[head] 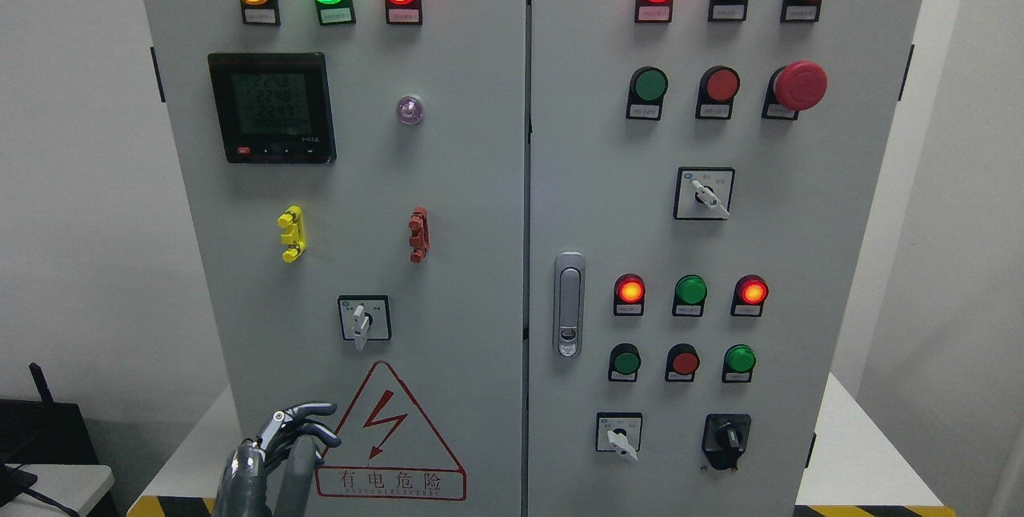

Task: Turn on light switch 1

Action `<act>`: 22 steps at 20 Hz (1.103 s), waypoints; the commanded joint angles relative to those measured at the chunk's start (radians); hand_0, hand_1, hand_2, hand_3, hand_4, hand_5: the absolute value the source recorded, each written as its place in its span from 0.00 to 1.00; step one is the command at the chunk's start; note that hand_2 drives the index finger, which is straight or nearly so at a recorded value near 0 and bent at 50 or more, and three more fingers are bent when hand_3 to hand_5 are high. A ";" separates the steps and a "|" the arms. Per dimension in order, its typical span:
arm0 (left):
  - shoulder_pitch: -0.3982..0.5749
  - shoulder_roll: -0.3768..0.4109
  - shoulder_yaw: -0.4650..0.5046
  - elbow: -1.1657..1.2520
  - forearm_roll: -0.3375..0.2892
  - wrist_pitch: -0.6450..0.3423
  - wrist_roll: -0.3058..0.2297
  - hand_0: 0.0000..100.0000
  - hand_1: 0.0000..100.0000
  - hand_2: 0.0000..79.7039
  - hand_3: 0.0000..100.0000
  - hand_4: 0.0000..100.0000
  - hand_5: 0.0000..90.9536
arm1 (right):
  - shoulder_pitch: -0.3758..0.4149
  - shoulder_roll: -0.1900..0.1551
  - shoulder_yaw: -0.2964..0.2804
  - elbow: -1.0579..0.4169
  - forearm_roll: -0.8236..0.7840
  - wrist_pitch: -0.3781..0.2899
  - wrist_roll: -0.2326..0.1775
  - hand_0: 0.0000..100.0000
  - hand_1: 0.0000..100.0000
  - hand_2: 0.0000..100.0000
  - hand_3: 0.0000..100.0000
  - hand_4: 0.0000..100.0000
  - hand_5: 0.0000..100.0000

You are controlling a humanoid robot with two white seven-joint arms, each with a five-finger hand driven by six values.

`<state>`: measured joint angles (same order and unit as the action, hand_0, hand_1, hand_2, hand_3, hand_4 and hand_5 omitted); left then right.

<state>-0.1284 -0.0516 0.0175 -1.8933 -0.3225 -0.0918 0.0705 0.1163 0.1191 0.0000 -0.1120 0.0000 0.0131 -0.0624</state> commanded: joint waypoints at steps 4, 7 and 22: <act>-0.039 -0.042 -0.146 -0.015 -0.001 0.116 0.104 0.22 0.00 0.49 0.69 0.77 0.75 | -0.001 -0.001 0.017 0.000 -0.025 -0.001 0.000 0.12 0.39 0.00 0.00 0.00 0.00; -0.054 -0.045 -0.146 -0.015 -0.001 0.177 0.156 0.22 0.00 0.49 0.68 0.77 0.75 | 0.000 0.001 0.017 0.000 -0.025 0.001 0.000 0.12 0.39 0.00 0.00 0.00 0.00; -0.097 -0.053 -0.153 -0.021 -0.043 0.394 0.261 0.07 0.30 0.58 0.82 0.86 0.94 | 0.000 -0.001 0.017 0.000 -0.025 0.001 0.000 0.12 0.39 0.00 0.00 0.00 0.00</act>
<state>-0.2059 -0.0927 -0.1115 -1.9107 -0.3581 0.2872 0.3166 0.1161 0.1194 0.0000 -0.1120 0.0000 0.0130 -0.0624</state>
